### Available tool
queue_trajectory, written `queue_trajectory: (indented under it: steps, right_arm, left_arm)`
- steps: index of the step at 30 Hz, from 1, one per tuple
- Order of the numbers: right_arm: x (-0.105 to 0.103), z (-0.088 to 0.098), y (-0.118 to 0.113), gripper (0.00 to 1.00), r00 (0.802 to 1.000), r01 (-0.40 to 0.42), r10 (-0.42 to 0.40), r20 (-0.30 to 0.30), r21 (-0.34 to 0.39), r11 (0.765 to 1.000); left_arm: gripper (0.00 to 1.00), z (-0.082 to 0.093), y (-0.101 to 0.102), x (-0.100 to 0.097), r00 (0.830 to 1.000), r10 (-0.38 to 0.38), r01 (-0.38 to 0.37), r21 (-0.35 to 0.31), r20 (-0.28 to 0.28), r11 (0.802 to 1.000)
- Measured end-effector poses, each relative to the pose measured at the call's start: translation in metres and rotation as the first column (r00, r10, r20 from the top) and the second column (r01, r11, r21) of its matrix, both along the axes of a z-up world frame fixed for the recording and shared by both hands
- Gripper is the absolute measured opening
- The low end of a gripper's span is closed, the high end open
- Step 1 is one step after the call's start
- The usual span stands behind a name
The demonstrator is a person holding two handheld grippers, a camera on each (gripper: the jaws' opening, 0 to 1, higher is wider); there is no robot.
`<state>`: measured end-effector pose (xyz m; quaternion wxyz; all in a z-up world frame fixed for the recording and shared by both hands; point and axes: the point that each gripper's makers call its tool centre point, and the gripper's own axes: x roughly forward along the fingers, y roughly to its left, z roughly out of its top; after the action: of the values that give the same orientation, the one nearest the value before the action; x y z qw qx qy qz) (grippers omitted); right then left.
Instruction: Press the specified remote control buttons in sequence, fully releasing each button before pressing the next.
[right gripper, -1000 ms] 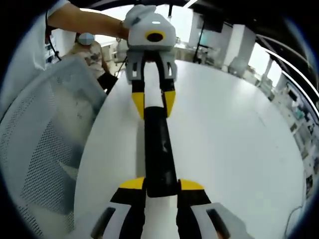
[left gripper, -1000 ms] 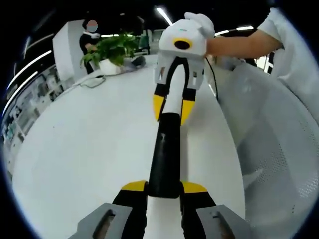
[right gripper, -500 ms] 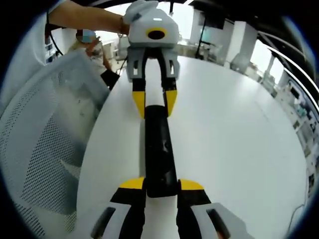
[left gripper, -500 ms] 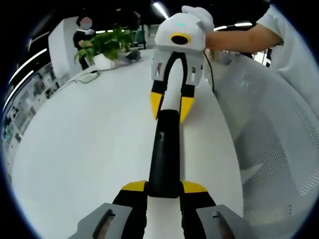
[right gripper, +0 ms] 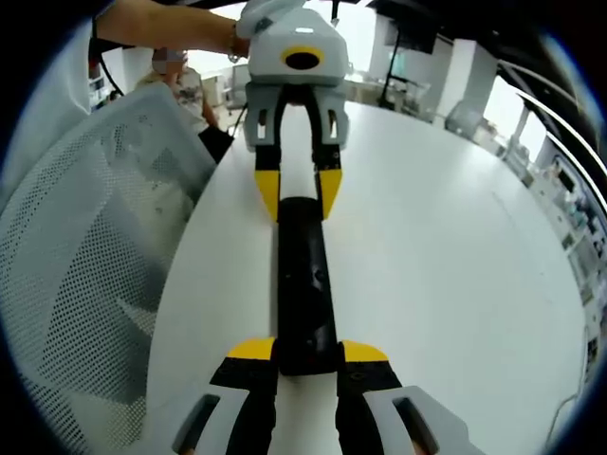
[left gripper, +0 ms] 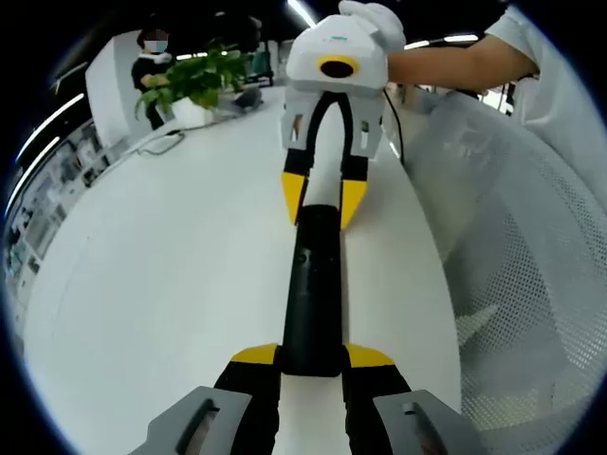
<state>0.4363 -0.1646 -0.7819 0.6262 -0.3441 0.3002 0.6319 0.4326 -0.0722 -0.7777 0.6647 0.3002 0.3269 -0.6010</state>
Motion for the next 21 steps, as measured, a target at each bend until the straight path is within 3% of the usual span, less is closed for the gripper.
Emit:
queue_trajectory:
  steps: [21]
  right_arm:
    - [0.0005, -0.0019, 0.0001, 0.2, 1.0, -0.022, 0.022, -0.005, -0.022, 0.999]
  left_arm:
    - [0.24, -0.0026, -0.0006, 0.0014, 1.0, -0.006, 0.007, 0.034, -0.013, 0.999]
